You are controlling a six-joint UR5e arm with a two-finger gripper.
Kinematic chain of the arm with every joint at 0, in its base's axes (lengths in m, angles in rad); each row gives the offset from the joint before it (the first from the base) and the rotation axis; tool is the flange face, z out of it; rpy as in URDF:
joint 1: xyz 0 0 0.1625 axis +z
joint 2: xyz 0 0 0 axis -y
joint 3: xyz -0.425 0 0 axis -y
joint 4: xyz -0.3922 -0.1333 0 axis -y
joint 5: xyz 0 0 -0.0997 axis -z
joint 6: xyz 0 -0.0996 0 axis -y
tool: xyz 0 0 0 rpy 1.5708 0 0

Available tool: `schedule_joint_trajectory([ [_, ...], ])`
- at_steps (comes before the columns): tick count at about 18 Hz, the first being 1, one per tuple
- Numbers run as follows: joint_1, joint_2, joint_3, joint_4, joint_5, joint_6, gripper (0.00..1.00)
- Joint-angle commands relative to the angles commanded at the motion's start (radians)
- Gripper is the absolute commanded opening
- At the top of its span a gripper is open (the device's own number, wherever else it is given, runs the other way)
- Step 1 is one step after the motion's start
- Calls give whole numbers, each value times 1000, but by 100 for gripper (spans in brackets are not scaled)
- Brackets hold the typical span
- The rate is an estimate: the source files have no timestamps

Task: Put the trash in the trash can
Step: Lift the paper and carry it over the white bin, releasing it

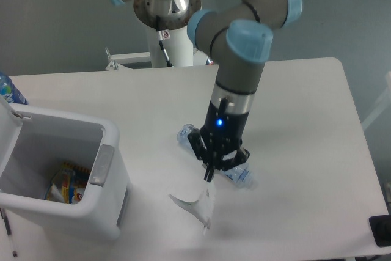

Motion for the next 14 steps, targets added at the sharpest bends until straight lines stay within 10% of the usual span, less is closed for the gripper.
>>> schedule_joint_trajectory([
  [14,-112,146,37,0,-166,-242,0],
])
